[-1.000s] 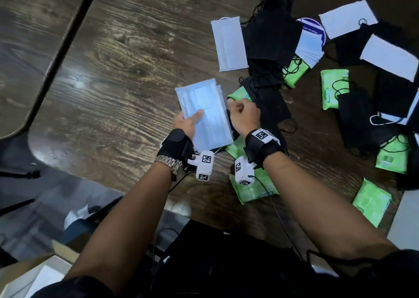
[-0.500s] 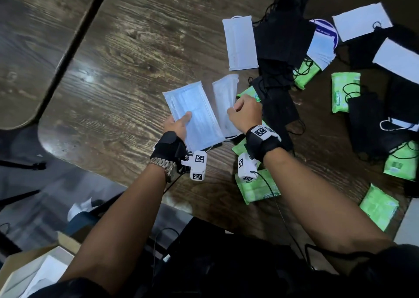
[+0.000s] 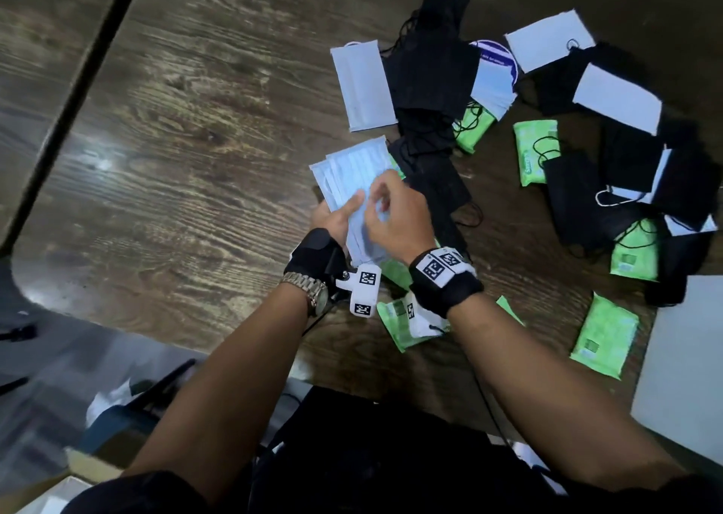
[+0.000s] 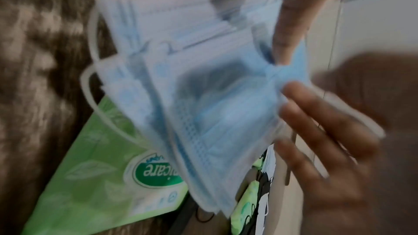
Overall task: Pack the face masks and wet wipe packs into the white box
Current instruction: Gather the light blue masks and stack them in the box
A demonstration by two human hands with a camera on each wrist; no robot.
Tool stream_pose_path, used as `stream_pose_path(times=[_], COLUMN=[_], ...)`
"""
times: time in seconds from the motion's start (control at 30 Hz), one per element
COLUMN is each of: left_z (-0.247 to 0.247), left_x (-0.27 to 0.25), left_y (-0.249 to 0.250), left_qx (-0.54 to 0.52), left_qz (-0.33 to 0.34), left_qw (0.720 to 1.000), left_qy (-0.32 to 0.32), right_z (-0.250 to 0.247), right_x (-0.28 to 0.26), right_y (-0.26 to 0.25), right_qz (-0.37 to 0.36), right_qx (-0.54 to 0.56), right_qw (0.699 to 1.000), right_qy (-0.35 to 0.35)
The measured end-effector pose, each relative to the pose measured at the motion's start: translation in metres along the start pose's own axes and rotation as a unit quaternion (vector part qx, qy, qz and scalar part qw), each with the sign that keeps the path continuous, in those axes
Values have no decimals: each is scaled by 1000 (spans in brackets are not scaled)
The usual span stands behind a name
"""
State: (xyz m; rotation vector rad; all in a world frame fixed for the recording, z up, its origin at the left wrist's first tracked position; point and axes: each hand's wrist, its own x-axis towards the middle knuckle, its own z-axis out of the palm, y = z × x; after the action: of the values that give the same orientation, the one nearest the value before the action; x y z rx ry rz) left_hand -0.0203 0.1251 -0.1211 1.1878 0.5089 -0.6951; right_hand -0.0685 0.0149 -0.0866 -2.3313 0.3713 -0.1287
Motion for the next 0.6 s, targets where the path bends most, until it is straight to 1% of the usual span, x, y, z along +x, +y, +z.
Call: stream_pose_path(times=[0.03,0.07,0.1,0.17,0.2,0.23,0.3,0.37,0.43,0.5,0.6], left_z=[0,1,4,15,21,29,42,53,62,66,70], left_x=[0,1,1,-3,-5,-7,-14,-22,-28,-30,-27], left_y=[-1,-1,-2,-1,0,2,12,21,22,15,-4], left_qx=[6,17,31,66,94,128,180,192,204,236,269], left_qz=[1,-1,-4,11,26,44,82,124,157,156,119], left_qw=[1000,1000,999,997,994,989,977,968,955,945,944], left_qy=[-6,-10,-17,-40,-53,-60,-74,-106,-144,-161,-152], right_z=[-9,-16,-23,-34,-38,-41,-51,-60,-66,-65,-59], right_x=[1,2,4,6,6,6,5,2,-3,-10,-20], right_y=[9,20,29,40,43,45,44,47,55,66,77], right_qz=[10,36,79,168,186,187,162,140,143,149,145], right_qx=[15,23,40,128,177,204,223,241,251,247,219], right_qw=[999,998,995,977,964,958,961,960,957,957,964], right_qy=[40,54,38,-42,-70,-70,-31,5,24,18,-45])
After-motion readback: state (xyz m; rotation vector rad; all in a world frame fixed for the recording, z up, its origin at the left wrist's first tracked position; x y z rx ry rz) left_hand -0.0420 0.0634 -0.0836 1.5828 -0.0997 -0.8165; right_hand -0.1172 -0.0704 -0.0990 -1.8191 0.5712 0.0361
